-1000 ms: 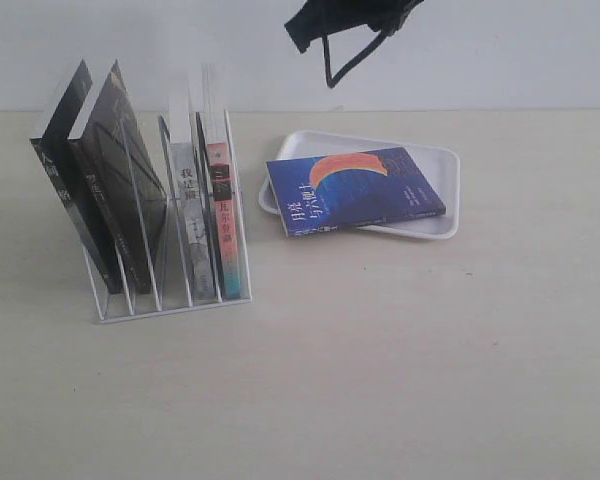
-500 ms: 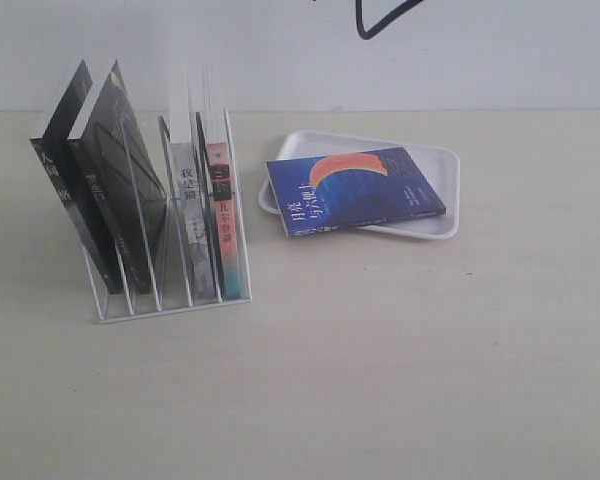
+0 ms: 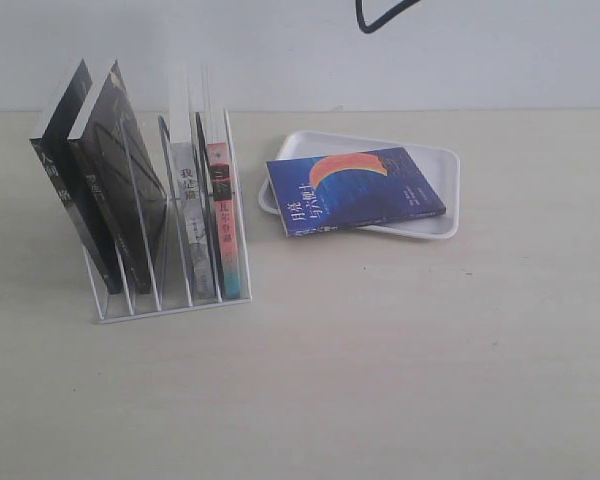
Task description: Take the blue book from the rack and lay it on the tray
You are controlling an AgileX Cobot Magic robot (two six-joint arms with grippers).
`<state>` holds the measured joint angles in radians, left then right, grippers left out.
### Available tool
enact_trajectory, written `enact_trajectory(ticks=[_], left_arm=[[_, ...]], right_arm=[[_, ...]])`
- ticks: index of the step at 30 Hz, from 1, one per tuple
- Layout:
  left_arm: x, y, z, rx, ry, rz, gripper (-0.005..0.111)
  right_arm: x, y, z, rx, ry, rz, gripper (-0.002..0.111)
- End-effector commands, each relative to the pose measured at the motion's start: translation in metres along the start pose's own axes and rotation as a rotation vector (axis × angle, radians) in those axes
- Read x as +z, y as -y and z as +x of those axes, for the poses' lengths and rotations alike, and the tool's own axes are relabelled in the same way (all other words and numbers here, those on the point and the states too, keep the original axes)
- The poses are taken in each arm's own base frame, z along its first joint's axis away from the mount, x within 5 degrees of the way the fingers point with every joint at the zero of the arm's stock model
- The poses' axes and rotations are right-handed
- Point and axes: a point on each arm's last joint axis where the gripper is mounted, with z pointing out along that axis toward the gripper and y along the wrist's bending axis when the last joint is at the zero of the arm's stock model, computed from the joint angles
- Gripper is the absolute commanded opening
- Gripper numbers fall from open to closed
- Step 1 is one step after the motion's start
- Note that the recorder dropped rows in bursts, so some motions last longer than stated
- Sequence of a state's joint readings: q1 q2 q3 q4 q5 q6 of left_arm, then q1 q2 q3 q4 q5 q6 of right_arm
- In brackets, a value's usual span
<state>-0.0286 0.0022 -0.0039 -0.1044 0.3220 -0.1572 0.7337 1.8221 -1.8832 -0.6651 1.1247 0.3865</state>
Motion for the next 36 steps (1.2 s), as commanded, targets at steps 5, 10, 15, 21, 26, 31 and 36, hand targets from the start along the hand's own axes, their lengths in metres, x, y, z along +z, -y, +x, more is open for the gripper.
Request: enact_trajectory(ticks=[5,10,15,21,26,31,36], left_arm=[[0.0,0.0,0.0,-0.006,0.006,0.007,0.006],[0.0,0.0,0.0,-0.006,0.006,0.007,0.006],[0.0,0.0,0.0,-0.006,0.006,0.007,0.006],[0.0,0.0,0.0,-0.006,0.006,0.007,0.006],[0.0,0.0,0.0,-0.006,0.006,0.007,0.006],[0.0,0.0,0.0,-0.006,0.006,0.007,0.006],[0.0,0.0,0.0,-0.006,0.006,0.007,0.006]], right_arm=[[-0.006,0.015,-0.003,-0.036,0.034,0.099,0.0],[-0.022,0.029,-0.006,-0.022,0.076,0.124,0.0],[-0.042,0.045,-0.001,0.019,0.183,0.14,0.0],[-0.052,0.088,0.039,0.16,0.252,0.141,0.0],[-0.059,0.136,0.105,0.348,0.161,0.251,0.0],[-0.093,0.171,0.186,0.546,0.14,0.39,0.0],[-0.125,0.166,0.257,0.7,0.22,0.433,0.0]])
